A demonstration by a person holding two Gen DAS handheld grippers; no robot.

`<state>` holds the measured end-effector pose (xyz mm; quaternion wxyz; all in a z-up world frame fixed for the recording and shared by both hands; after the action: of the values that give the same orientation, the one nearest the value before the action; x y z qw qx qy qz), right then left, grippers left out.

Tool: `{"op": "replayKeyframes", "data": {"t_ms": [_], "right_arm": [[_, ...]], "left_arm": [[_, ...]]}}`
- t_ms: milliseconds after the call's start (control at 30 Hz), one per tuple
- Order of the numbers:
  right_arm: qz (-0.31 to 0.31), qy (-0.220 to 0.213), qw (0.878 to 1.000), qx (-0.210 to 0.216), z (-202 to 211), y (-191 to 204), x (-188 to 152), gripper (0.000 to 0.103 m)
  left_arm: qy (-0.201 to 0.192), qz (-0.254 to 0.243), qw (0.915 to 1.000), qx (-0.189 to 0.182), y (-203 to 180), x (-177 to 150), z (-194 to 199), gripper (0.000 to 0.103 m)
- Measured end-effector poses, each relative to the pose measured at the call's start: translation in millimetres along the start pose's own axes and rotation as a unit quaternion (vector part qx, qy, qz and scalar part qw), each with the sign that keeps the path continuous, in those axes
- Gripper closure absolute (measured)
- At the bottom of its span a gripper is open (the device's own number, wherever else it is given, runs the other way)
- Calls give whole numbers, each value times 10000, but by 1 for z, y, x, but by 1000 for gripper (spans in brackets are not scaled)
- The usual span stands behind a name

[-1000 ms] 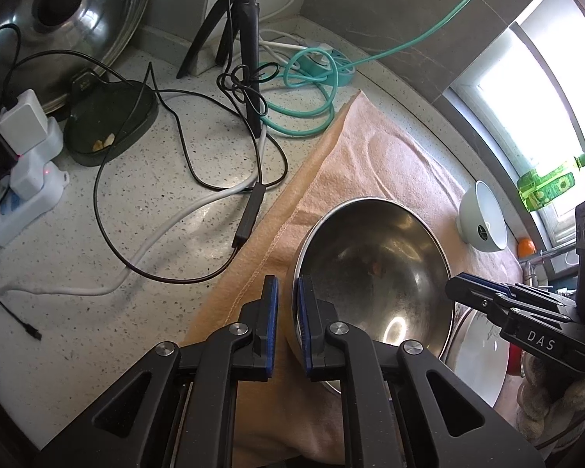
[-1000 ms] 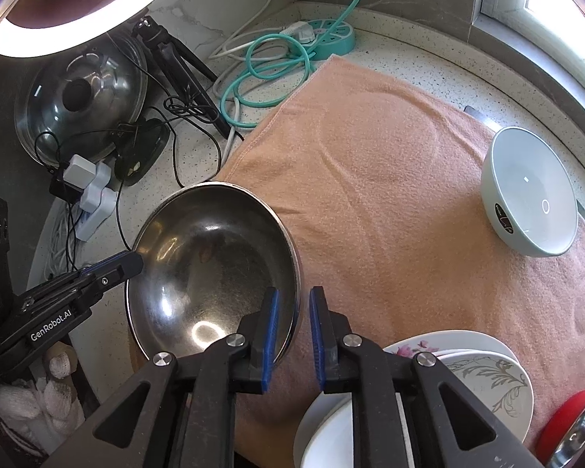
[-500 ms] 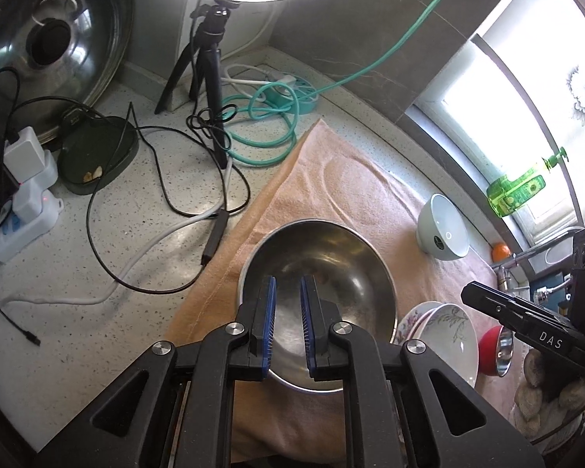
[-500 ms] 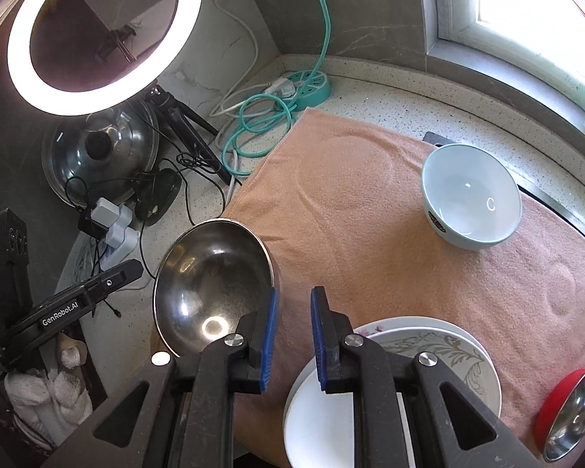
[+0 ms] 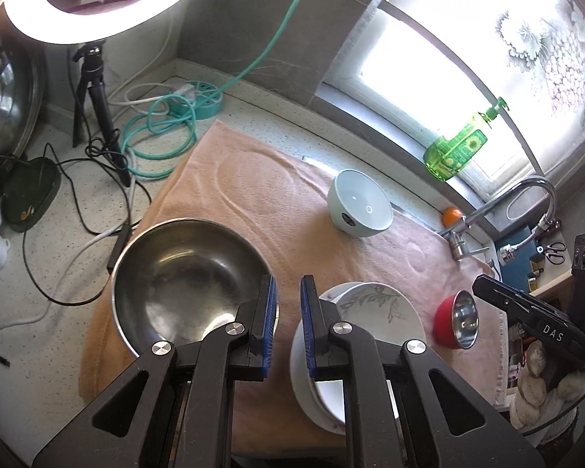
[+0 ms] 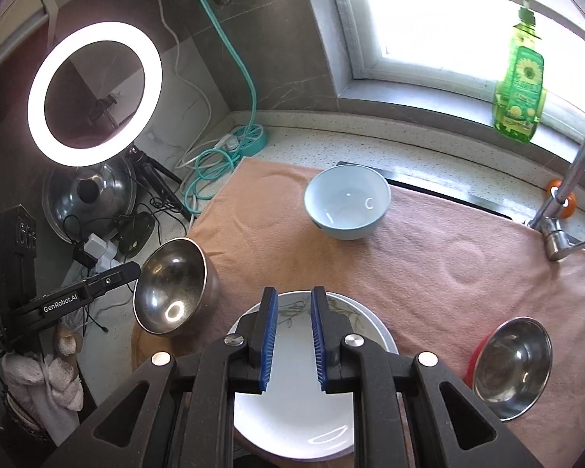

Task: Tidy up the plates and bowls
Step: 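Move the left tool to the red-backed small steel bowl and close on its rim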

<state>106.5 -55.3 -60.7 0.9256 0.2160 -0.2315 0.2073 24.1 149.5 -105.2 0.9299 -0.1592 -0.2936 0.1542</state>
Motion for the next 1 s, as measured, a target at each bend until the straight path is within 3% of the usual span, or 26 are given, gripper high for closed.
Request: {"op": "replayKeyframes", "data": {"t_ms": [267,500,767,1000], "right_arm": [[-732,-259,9959,-468,34,-75,-22,87],[-1260,-226,9876,-909,51,-141,-55,87],[-1655,-226,9799,-1093,68,-199,-77,87],[-1730,-26,9791,-1066,59,-232,-88,87]], "left_arm": [[255,-422,9983,-318,-57,-9,-31,92],[517,-794,9935,-629,-116,-21,-59,92],[889,-1195,9844,-934,-182,-41,-95,92],[1235,-1394,9772,-1022,-225,-65,-127,92]]}}
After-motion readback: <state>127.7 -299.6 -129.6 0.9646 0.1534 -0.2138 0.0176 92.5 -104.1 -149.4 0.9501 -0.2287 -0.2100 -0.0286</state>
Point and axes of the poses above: each gripper's, at about its wrist camera, not at the fingertips, and z roughly against the way its jaws point, y to its left, x to its top, the point moved 5 cm from there along -z, roughly the way its jaws point
